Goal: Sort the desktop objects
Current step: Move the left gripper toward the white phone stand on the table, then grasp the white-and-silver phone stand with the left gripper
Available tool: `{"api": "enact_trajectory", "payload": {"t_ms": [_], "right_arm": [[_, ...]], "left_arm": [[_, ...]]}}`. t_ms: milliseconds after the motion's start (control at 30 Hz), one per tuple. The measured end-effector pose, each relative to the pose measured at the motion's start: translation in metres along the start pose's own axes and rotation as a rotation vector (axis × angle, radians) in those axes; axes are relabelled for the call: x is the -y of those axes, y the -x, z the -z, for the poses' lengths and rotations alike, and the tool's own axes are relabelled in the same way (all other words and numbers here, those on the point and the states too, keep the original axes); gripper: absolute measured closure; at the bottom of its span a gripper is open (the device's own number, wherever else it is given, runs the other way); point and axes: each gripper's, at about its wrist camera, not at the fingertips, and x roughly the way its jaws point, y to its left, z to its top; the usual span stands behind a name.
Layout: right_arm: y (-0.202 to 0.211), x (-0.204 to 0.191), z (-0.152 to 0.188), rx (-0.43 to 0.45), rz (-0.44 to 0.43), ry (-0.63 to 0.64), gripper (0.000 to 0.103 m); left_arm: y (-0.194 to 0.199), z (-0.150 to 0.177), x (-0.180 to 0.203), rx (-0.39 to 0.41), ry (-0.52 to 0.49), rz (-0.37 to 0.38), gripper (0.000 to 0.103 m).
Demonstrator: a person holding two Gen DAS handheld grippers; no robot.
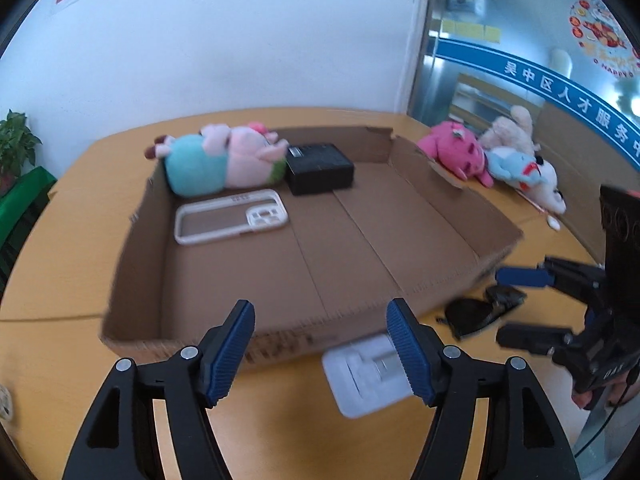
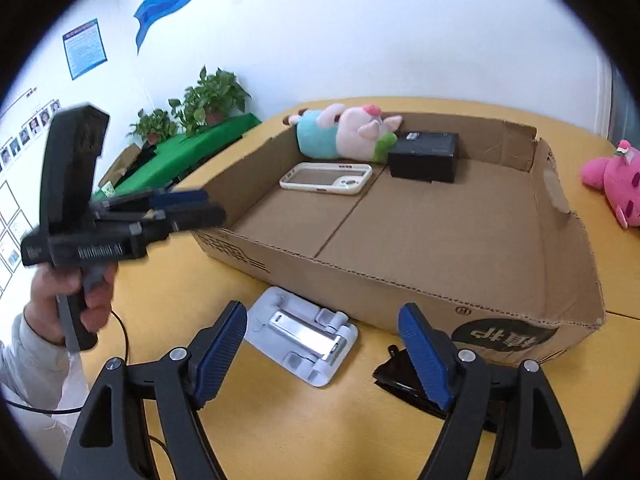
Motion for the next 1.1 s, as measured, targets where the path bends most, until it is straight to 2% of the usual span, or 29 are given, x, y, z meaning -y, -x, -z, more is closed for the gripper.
{"api": "enact_trajectory", "payload": {"t_ms": [100,300,367,433,567,700,1100], "right_arm": [[-0.005,-0.006,0.006,-0.021,-0.008,0.012,0.025],[-0.044,-0.014,0.028,-0.118,0.017,0.026,0.025],[-0.053,-0.016,0.033,-0.13,0.032,0.028,0.026],[-0.062,-0.017,0.037,-0.14,0.042,0.023,0.033],[-0.076,-0.013,0.043,-0.179,0.094,0.012,0.041],[-0.078,-0.011,0.046,-0.173,0.08,-0.016,0.051],[-0.074,-0.027,0.052,-0.163,0.072,-0.017,0.055]], "left_arm": [[-0.004,0.013,0.005,-0.02,0.004,0.04,0.036],[-0.032,0.03,0.002,-0.093,0.04,0.091,0.036],[-0.045,0.035,-0.002,-0.124,0.069,0.118,0.04],[-0.055,0.04,-0.003,-0.144,0.072,0.12,0.049],[-0.072,0.048,-0.002,-0.198,0.081,0.13,0.056],[-0.074,0.051,0.003,-0.196,0.066,0.138,0.064],[-0.057,0.064,-0.002,-0.197,0.099,0.118,0.069]]}}
